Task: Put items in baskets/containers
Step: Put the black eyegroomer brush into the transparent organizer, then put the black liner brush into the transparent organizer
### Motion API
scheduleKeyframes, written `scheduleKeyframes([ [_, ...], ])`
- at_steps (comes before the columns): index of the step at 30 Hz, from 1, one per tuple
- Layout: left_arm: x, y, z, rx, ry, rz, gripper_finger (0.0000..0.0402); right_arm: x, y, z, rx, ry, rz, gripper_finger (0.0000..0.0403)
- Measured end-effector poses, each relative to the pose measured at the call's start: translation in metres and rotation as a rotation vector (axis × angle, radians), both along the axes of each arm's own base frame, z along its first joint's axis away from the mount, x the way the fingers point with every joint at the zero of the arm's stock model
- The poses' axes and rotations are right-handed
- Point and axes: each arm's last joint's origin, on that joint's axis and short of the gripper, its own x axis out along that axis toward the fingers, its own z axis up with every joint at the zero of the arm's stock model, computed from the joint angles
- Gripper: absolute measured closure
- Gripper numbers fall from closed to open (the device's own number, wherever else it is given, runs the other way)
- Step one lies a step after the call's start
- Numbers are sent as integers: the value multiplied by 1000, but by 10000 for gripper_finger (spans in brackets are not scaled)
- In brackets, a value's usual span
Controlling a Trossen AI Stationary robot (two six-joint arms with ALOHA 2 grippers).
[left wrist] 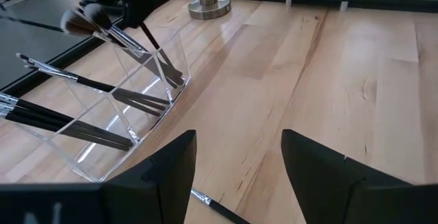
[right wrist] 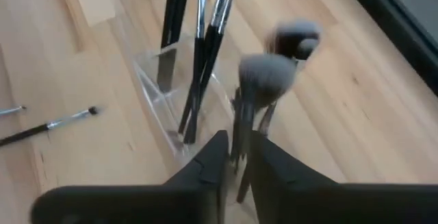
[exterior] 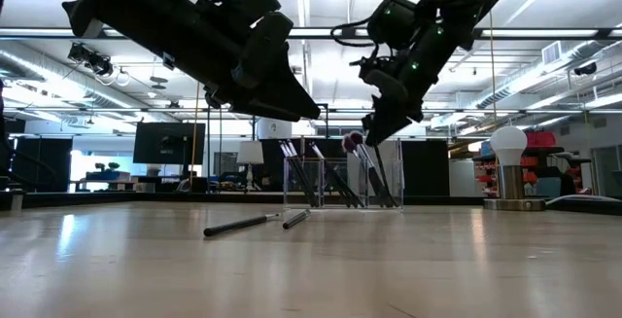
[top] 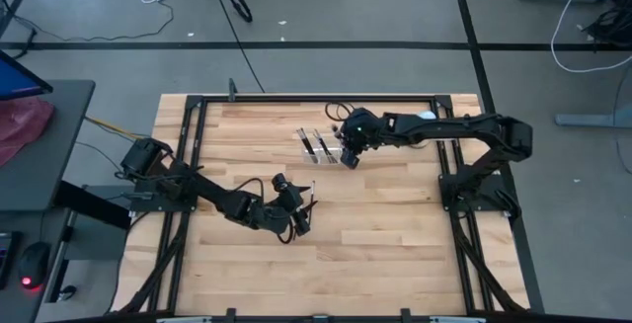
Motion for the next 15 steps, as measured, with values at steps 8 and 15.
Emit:
scheduleKeyframes([
  [8,0,0,0,0,0,0,181,0,-3,4,-75,-8,-43,282],
  [15,0,0,0,0,0,0,181,-15,5,36,-124,-94,-68,246],
])
